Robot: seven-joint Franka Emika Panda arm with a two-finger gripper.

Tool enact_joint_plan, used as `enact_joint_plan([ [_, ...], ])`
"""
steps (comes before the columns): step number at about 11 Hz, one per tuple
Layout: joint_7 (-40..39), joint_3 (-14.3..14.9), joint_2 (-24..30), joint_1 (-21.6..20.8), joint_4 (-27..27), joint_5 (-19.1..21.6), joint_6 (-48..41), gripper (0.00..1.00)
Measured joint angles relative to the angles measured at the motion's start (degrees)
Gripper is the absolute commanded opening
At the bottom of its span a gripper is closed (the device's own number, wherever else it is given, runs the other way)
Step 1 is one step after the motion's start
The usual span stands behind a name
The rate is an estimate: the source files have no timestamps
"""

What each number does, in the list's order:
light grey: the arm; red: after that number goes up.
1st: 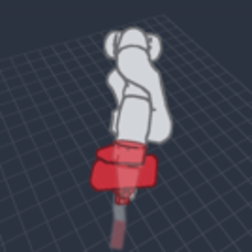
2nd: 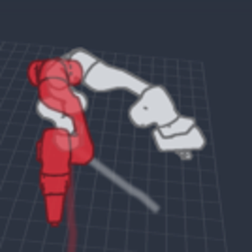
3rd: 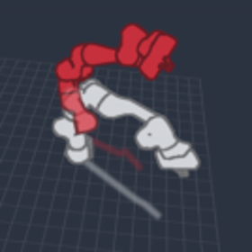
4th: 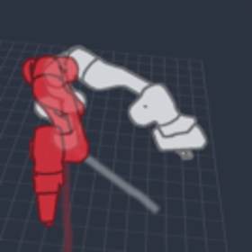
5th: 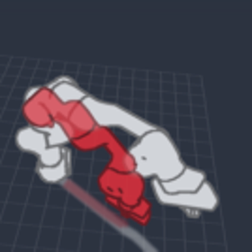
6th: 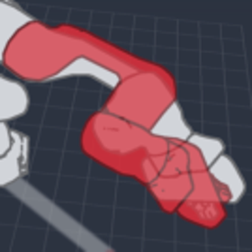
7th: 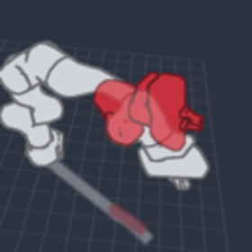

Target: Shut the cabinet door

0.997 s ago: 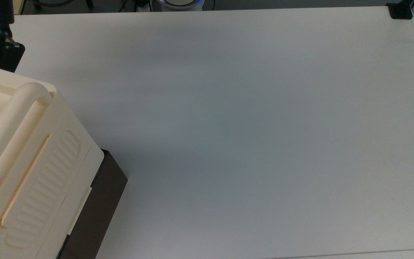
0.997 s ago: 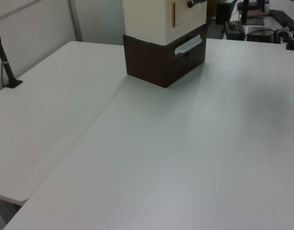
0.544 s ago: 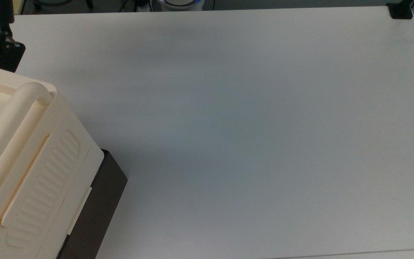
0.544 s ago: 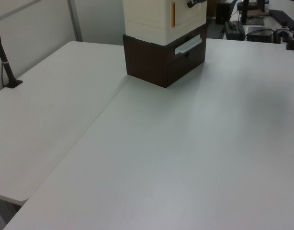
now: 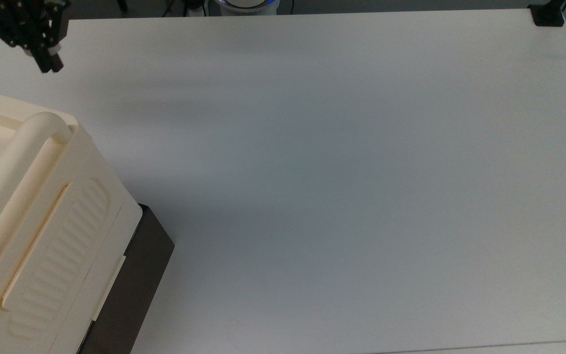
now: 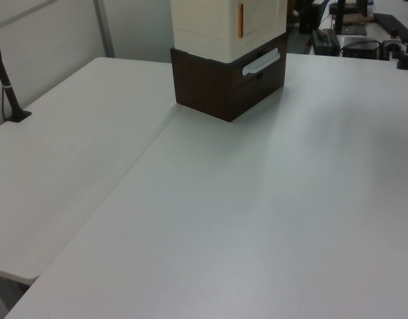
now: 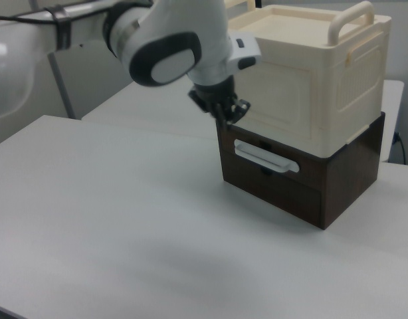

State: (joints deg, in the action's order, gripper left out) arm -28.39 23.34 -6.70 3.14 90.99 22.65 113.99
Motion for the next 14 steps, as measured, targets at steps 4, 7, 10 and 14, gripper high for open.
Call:
enact_joint_plan([
  [4, -0.5, -1.2, 6.6, -0.3, -2.4, -6.8, -23.0, 1.0],
  [7, 9.1, -5.3, 11.8, -3.4, -2.4, -12.1, -29.3, 1.0],
  [10, 17.5, -7.4, 11.4, -10.5, -2.0, -17.5, -27.7, 1.0],
  [14, 17.9, -8.0, 9.5, -10.0, -1.1, -17.8, -20.9, 1.0],
])
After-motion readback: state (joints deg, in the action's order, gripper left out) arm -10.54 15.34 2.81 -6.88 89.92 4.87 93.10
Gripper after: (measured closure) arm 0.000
